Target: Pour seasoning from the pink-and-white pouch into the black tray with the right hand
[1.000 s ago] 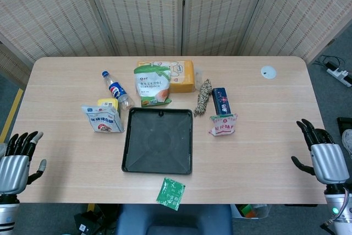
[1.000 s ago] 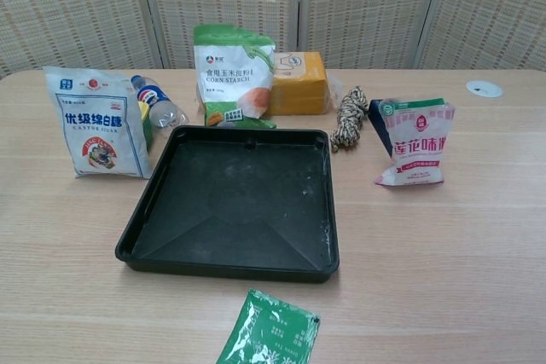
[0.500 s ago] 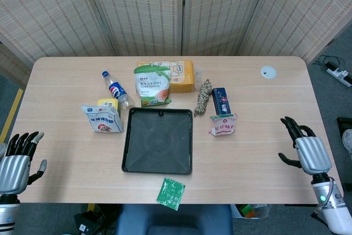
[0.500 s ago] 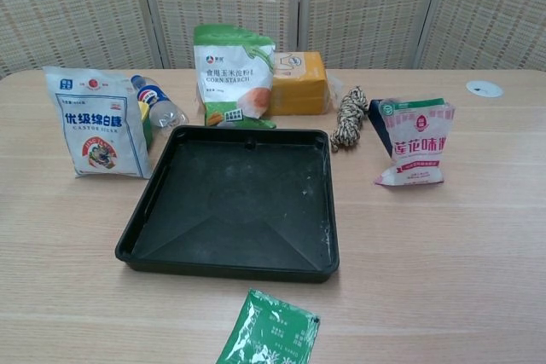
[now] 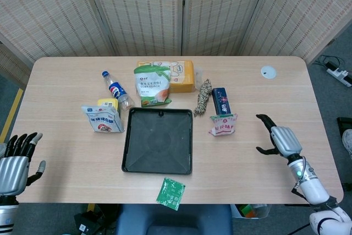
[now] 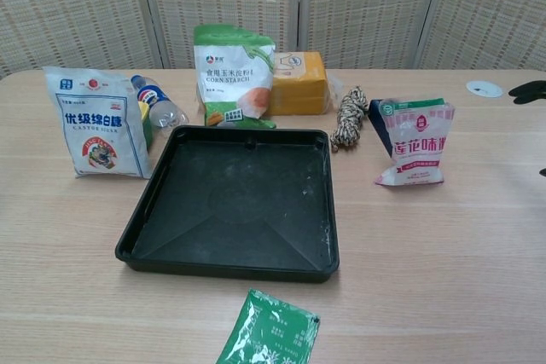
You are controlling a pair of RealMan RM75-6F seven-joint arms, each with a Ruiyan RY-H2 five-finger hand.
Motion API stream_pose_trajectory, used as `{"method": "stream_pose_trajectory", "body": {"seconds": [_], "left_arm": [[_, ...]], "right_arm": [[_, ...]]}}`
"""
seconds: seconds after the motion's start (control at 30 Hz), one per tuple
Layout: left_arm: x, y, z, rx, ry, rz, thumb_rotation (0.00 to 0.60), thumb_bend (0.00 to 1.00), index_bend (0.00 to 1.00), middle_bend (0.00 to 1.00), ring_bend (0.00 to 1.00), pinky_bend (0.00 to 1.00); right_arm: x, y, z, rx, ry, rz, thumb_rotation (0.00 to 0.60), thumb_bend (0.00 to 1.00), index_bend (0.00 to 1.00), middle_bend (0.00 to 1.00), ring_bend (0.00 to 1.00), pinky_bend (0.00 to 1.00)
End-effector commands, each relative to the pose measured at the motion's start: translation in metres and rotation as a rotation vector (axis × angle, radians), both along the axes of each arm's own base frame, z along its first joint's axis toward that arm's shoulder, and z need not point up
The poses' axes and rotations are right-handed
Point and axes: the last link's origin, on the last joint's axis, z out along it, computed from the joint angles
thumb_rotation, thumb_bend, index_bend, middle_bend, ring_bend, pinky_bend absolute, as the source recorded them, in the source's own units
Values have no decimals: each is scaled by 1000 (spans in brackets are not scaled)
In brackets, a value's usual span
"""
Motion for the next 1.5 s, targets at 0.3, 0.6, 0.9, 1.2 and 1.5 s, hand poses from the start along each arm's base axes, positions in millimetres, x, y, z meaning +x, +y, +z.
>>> {"method": "stream_pose_trajectory", "body": {"seconds": [0.3,0.6,0.9,1.2,1.5], "left_arm": [[4,3,-2,-7,5,-5,600,466,140,133,106,0],[2,4,-2,-7,13,5,600,465,143,133,106,0],[0,6,-2,-9,11,10,600,463,144,133,106,0],[-2,5,1,-5,13,14,600,462,145,133,106,0],[-4,2,4,-2,9,12,600,461,146,133,106,0]], "right_arm": [[12,-56,-45,152,-144,-53,589,248,72,114,815,721],[24,-73,-70,202,-176,-27,589,249,71,122,822,727],[32,-84,-85,220,-192,10,595,248,99,190,849,746],[41,-85,-102,164,-255,59,600,255,414,412,957,868],[43,-81,-112,59,-347,37,600,361,666,599,1000,960]]}}
